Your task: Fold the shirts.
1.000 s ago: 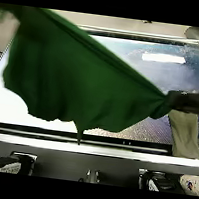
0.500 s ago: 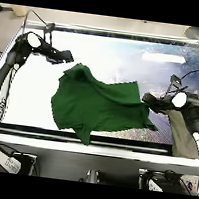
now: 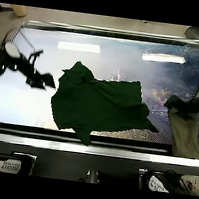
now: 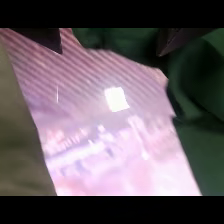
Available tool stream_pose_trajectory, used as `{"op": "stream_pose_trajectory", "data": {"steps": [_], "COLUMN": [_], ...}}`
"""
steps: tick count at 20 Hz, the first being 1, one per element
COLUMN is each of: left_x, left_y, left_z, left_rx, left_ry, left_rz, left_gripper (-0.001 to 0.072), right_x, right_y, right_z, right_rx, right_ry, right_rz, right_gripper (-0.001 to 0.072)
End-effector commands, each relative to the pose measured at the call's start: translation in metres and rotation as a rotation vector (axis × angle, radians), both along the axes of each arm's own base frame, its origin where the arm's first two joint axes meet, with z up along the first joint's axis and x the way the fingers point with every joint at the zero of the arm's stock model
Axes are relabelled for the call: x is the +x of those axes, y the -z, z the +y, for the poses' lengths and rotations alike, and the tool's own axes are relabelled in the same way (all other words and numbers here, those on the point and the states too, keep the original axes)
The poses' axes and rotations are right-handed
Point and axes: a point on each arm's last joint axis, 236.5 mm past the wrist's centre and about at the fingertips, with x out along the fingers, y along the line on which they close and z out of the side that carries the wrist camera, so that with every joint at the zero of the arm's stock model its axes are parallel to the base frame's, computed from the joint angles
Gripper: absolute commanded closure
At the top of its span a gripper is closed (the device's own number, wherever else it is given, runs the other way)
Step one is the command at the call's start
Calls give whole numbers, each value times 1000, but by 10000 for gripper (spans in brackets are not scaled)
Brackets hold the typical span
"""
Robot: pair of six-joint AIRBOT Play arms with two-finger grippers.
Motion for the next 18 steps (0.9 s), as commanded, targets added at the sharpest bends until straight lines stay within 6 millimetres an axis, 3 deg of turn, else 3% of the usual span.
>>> {"op": "stream_pose_trajectory", "data": {"steps": [1, 3, 6, 9, 11, 13, 14, 15, 18], "left_x": [-87, -118, -133, -129, -118, -112, -111, -111, -103], "left_y": [57, 83, 108, 121, 122, 121, 121, 120, 109], "left_z": [-3, -16, -35, -47, -59, -65, -66, -66, -67], "left_rx": [-16, -69, -123, -112, -137, -142, -141, -142, -150], "left_ry": [-82, -129, -183, -169, -195, -197, -196, -195, -164], "left_rz": [73, 89, 112, 94, 59, 31, 25, 23, -25], "left_gripper": [119, 119, 119, 121, 136, 416, 493, 665, 672], "right_x": [-45, -58, -71, -74, -76, -75, -71, -68, -62], "right_y": [35, 49, 61, 64, 76, 93, 103, 112, 128], "right_z": [1, 14, 16, 20, 37, 60, 68, 74, 90], "right_rx": [70, 116, 107, 108, 118, 107, 81, 47, 8], "right_ry": [-32, -73, -130, -202, -289, -418, -465, -509, -584], "right_rz": [144, 173, 207, 215, 251, 284, 289, 292, 294], "right_gripper": [64, 64, 54, 1, -1, -2, -2, -2, 0]}}
